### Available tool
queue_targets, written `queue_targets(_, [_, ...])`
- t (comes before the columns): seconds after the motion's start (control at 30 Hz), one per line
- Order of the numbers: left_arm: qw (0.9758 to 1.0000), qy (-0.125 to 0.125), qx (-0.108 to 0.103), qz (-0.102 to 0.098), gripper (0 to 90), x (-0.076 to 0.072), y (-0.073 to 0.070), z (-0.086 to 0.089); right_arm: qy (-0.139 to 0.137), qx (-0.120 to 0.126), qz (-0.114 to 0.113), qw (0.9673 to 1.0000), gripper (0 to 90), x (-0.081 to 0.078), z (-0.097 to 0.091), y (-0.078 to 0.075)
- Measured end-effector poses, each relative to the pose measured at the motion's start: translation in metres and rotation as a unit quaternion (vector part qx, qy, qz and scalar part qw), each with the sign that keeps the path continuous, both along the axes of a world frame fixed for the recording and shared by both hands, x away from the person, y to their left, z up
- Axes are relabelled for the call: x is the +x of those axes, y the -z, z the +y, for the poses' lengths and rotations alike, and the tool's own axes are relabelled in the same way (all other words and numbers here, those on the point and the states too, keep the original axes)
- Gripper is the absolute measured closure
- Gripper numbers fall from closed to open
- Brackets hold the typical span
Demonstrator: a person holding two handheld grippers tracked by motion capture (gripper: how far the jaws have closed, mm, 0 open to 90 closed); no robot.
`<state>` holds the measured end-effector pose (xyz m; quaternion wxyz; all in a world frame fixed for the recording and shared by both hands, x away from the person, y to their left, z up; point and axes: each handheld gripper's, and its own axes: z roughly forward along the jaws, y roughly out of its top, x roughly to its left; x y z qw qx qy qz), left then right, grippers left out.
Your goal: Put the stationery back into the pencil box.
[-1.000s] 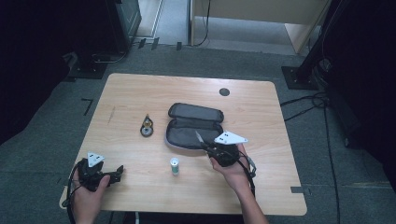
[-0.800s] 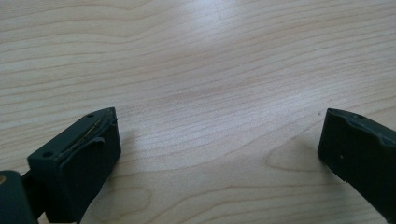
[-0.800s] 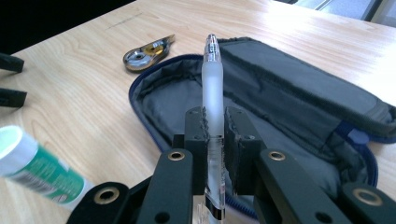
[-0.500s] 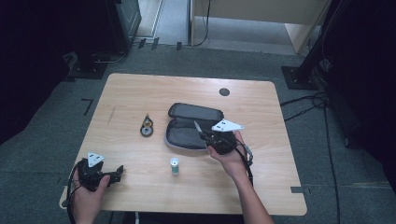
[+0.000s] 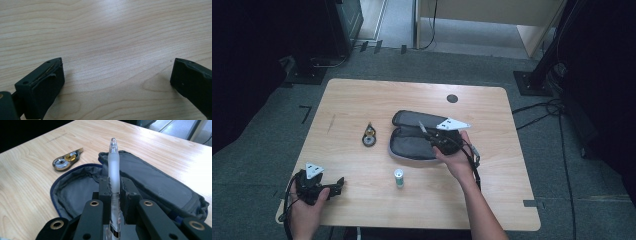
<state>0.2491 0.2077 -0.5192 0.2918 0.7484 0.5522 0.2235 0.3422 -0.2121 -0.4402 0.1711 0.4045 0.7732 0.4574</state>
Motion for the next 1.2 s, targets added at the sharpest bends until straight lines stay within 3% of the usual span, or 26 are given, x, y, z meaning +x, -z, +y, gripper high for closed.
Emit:
queue_targets(0.43, [1.0,0.0,0.0,-0.001,0.0,0.0,0.0,0.0,0.011,-0.004,-0.016,0.9998,80.5,0.017,-0.002,0.0])
queue_targets(0.63, [1.0,0.0,0.0,0.0,0.0,0.0,0.0,0.0,0.003,-0.03,-0.01,0.9995,80.5,0.017,-0.003,0.011])
queue_targets(0.93, [1.0,0.002,0.0,0.0,0.0,0.0,0.0,0.0,-0.005,-0.042,0.024,0.9988,80.4,0.02,-0.005,0.031])
queue_targets(1.07, [1.0,0.002,0.0,0.0,0.0,0.0,0.0,0.0,-0.007,-0.048,0.03,0.9984,80.4,0.023,-0.003,0.034])
queue_targets(1.2, [1.0,0.002,0.0,0.0,0.0,0.0,0.0,0.0,-0.026,-0.06,0.039,0.9971,80.3,0.024,0.001,0.04])
